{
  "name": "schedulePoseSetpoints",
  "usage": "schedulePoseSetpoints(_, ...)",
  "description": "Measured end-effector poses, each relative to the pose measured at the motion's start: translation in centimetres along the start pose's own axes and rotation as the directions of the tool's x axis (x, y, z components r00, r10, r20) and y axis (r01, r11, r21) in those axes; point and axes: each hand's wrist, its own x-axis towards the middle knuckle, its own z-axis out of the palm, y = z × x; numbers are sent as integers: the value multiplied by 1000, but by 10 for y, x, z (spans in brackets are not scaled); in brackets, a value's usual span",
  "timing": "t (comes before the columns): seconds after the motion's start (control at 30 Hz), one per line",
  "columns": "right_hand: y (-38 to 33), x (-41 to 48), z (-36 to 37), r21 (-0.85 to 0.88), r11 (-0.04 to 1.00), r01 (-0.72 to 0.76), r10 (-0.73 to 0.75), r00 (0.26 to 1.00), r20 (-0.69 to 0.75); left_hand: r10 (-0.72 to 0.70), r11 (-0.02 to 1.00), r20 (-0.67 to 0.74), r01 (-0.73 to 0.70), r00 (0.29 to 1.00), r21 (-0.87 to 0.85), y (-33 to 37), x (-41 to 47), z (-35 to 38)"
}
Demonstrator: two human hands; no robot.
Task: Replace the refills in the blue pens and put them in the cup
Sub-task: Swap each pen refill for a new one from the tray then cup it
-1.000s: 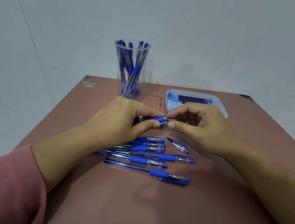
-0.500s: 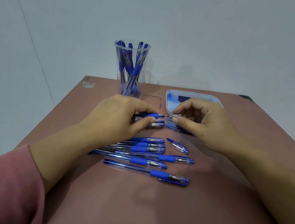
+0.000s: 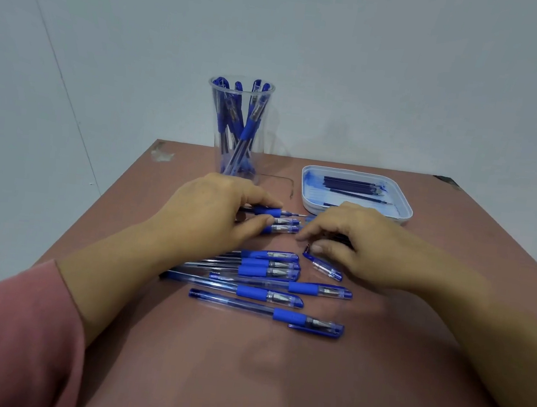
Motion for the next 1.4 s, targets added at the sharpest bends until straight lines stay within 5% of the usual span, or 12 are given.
schedulePoseSetpoints(0.2, 2, -6, -4, 171, 983, 65, 8, 918, -397, 29, 997, 12, -28, 1000, -70, 1, 0, 2)
schedulePoseSetpoints(1.4, 8, -5, 1, 213, 969, 122, -45, 942, -333, 122, 986, -11, -123, 992, -109, 3, 0, 3)
